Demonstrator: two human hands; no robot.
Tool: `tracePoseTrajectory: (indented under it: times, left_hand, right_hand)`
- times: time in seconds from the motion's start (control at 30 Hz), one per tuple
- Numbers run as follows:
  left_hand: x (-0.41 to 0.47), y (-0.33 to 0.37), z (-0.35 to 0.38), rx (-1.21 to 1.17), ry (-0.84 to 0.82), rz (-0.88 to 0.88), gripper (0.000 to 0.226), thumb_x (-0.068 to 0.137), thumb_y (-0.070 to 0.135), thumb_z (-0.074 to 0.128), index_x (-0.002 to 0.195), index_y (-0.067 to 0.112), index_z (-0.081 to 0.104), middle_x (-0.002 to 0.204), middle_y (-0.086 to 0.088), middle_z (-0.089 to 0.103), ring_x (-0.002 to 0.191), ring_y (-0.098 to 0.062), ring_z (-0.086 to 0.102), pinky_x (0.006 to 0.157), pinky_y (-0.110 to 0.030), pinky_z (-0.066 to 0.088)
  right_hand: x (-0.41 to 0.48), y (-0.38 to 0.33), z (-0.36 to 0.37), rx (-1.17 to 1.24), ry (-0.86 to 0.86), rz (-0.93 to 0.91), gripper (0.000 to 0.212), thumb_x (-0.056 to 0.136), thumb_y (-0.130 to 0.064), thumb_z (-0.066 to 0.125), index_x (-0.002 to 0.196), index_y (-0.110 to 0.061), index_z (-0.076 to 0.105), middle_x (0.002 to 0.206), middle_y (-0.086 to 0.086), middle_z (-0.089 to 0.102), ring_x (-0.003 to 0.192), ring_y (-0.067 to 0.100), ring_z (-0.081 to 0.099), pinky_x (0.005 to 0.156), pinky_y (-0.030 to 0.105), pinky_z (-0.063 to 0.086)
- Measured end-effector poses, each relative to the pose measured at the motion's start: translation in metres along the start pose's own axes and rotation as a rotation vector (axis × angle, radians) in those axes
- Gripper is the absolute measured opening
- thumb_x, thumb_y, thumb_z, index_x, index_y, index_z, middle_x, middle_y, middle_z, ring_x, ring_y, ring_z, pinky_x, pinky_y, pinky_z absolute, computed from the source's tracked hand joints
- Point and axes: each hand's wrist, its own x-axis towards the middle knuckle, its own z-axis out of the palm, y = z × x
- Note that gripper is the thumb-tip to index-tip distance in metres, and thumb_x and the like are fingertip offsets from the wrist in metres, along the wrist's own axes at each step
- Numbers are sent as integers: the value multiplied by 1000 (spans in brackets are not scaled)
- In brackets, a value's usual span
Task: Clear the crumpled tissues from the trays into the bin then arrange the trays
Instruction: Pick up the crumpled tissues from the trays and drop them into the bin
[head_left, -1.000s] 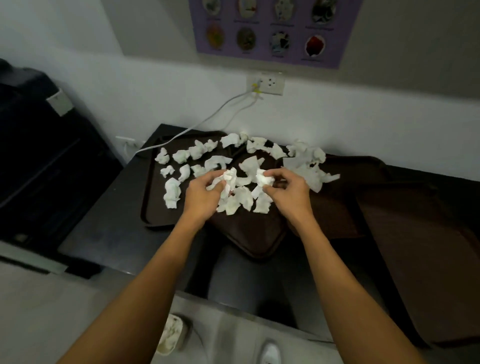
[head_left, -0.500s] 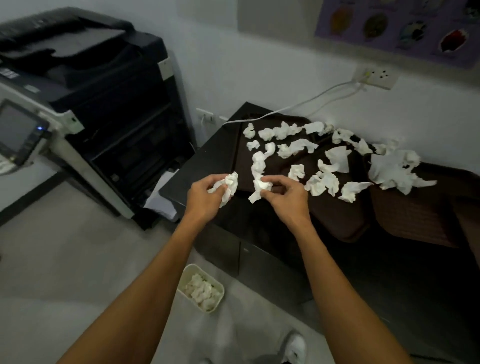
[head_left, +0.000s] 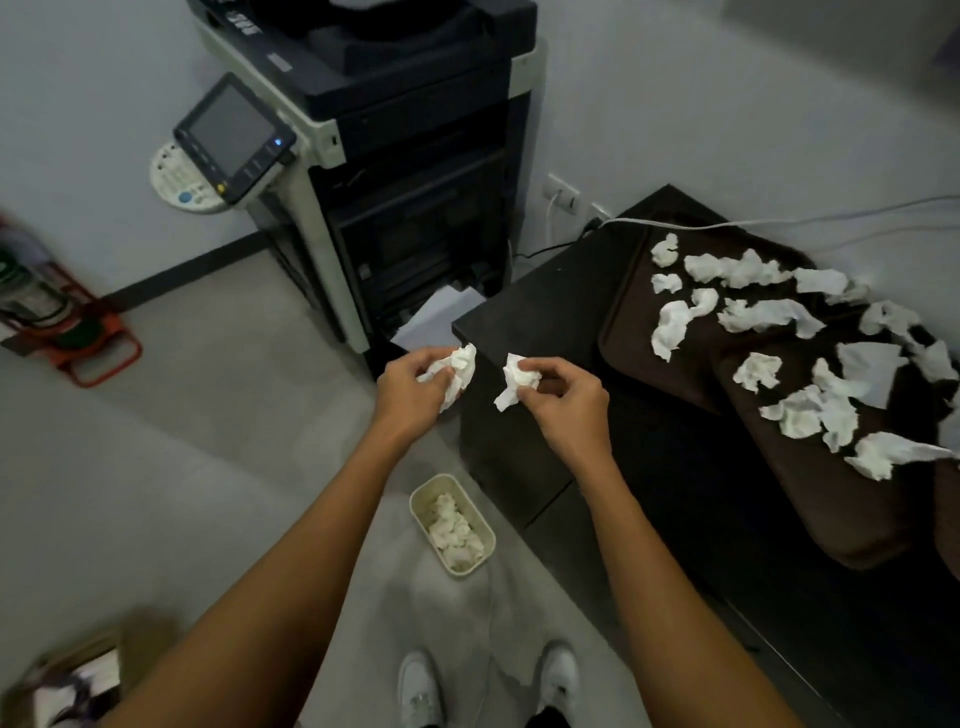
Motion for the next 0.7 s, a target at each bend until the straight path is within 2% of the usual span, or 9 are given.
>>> tracePoseTrajectory:
  times: [0.07,0.2,0.33,0.4,0.53,0.7]
  left_hand:
    - [-2,-12,-3,7,28,-28,25,96,15,63,114,28,75,106,9,71,95,-7,66,76,-22,51]
    - [-5,-48,0,29,94,-145,26,96,16,63,117,28,75,104,9,69,96,-13,64,87,-30,53]
    - [-11,-97,8,33,124,-242,26,97,13,62,119,20,74,109,3,72,99,-16,67,88,-30,54]
    - [-12,-126,13,45,137,-278,26,95,13,62,118,17,75,109,1,74,100,-18,69,88,-31,55]
    - [-6,-183,24,95,149,-322,25,92,19,64,115,22,76,106,3,76,97,-16,70,91,-40,58]
    - [11,-247,45,105,143,-333,24,95,17,63,114,21,76,108,6,74,98,-12,67,89,-30,56]
  right_hand:
    - [1,10,12,-25,-42,3,27,83,-4,76,102,-24,78,93,-3,74,79,1,70,68,13,52]
    - [1,41,38,-62,-135,-10,29,84,2,74,105,-18,76,106,2,71,83,3,72,72,11,54]
    - [-1,87,62,-101,-206,11,31,84,6,72,104,-18,76,110,2,68,84,5,72,74,11,55]
    - [1,113,74,-121,-221,24,36,83,5,71,107,-21,74,107,-1,69,86,8,71,73,15,57]
    - [8,174,98,-173,-232,66,37,82,2,73,111,-20,71,102,-7,71,90,11,70,76,25,61]
    - [20,257,131,-300,-281,149,39,85,-9,77,113,-34,68,112,-11,67,105,17,65,88,41,61]
